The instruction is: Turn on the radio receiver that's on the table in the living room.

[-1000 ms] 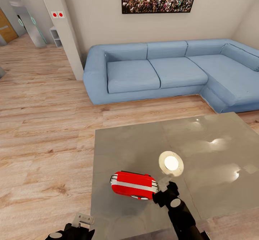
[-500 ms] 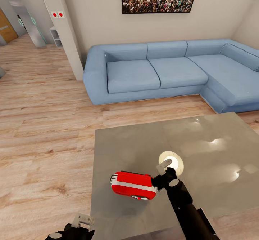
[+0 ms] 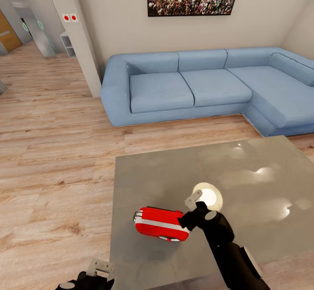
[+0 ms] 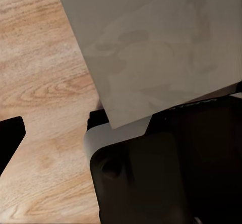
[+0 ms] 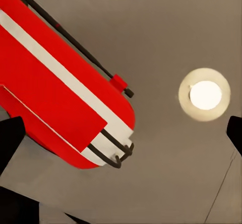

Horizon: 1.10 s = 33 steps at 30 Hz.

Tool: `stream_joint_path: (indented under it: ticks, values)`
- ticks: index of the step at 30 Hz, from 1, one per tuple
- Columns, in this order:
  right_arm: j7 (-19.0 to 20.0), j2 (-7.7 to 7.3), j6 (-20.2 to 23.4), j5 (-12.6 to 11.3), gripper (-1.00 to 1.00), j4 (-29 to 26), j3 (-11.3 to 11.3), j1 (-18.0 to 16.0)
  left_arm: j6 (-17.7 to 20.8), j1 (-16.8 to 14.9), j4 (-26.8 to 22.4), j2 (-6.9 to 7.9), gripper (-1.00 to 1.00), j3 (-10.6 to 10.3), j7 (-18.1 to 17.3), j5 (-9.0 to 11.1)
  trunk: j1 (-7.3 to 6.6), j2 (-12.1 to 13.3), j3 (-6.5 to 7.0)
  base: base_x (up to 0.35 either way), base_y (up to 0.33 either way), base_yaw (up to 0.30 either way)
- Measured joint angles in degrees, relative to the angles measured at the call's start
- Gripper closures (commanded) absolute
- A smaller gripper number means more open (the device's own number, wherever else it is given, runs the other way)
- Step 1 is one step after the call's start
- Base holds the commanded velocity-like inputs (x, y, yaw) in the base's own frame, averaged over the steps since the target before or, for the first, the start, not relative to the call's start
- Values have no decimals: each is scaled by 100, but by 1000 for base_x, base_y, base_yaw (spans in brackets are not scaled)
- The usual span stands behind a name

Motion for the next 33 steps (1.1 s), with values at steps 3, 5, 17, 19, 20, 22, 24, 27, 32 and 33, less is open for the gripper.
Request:
stream_joint_path:
  ticks: [3,5,17,19,20,22,24,27,32,33]
  values:
    - [129,1,0,26,-100,-14,0,-64,-2,0,24,1,-100,3,2,-5,0,0,0,0,0,0]
    - [205,1,2,32,-100,-17,0,-116,-3,0,30,1,-100,2,2,-7,0,0,0,0,0,0]
    - [672,34,331,43,-100,3,0,-444,-4,0,41,7,-100,3,3,-13,0,0,0,0,0,0]
    - [676,57,342,35,-100,22,0,-479,-4,0,41,8,-100,4,3,-12,0,0,0,0,0,0]
    - [679,80,350,28,-100,45,0,-528,-4,0,41,8,-100,4,3,-14,0,0,0,0,0,0]
    - [692,96,358,23,-100,74,0,-571,-4,0,43,8,-100,5,3,-12,0,0,0,0,0,0]
    - [757,117,364,19,-100,108,0,-612,-4,0,45,9,-100,5,3,-12,0,0,0,0,0,0]
    - [989,174,371,13,-100,148,2,-647,-4,0,49,9,-100,5,3,-12,0,0,0,0,0,0]
    - [1068,326,363,43,-100,368,12,-654,-4,0,50,9,-100,5,3,-10,0,0,0,0,0,0]
    - [1070,348,360,61,-100,410,13,-654,-4,0,50,9,-100,5,3,-10,0,0,0,0,0,0]
